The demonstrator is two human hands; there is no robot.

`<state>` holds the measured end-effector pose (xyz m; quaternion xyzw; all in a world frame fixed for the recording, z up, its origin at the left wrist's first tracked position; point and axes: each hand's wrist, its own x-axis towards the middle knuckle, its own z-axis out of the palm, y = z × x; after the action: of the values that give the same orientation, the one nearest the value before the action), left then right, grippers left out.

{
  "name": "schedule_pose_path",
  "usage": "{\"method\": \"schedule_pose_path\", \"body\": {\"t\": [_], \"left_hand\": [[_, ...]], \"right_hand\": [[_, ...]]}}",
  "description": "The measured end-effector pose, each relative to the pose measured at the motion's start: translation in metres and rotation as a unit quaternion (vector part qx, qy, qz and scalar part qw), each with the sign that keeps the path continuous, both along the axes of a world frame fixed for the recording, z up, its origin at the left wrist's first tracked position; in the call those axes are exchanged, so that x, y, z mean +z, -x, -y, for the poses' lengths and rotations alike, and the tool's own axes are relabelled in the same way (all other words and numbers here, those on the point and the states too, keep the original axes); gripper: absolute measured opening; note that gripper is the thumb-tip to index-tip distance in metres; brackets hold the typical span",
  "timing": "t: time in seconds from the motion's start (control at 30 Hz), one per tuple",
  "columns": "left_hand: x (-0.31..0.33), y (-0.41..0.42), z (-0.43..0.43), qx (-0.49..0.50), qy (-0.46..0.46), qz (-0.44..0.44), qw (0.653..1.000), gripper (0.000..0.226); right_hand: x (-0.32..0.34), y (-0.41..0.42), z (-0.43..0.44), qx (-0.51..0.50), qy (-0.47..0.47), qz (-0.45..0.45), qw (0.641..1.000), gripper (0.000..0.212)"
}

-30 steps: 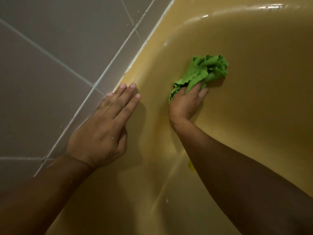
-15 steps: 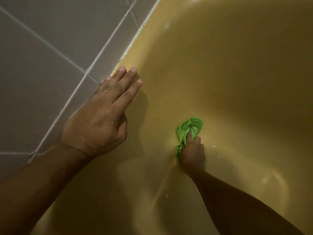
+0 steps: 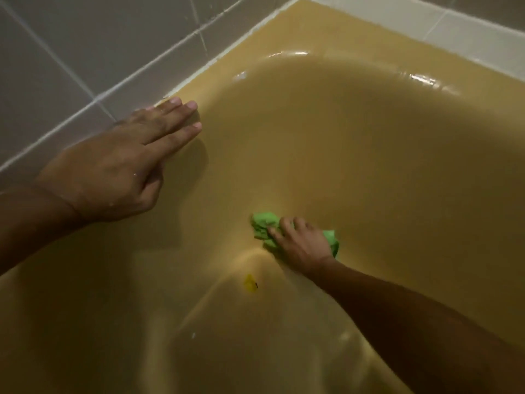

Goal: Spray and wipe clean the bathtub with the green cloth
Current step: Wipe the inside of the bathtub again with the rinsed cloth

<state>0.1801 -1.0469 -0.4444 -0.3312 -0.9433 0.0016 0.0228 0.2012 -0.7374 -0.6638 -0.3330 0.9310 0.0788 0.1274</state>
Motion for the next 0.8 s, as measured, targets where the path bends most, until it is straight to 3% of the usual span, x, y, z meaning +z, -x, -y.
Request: {"method": "schedule_pose_path", "body": {"t": [0.1,0.2,0.4,0.6,0.8], "left_hand": [[0.0,0.003,-0.004,0.011,0.003,0.0,1.0,0.076],[0.001,0.003,-0.007,0.019,0.005,0.001,1.0,0.076],[0.003,0.003,-0.01,0.026,-0.006,-0.016,1.0,0.075],[0.0,0.003,-0.013,0.033,0.004,-0.047,0.998,0.069],[-0.001,0.006,-0.016,0.034,0.009,-0.054,0.998,0.063]], "right_hand": [[0.04,0.046,-0.019,0.093,-0.044,-0.099,0.99,0.06],[0.071,0.07,-0.023,0.167,-0.072,-0.188,0.965,0.057],[0.145,0.127,-0.03,0.163,-0.024,-0.337,0.927,0.062],[0.129,0.129,-0.042,0.212,-0.066,-0.381,0.898,0.06],[0.101,0.116,-0.061,0.289,-0.149,-0.341,0.882,0.064]]}}
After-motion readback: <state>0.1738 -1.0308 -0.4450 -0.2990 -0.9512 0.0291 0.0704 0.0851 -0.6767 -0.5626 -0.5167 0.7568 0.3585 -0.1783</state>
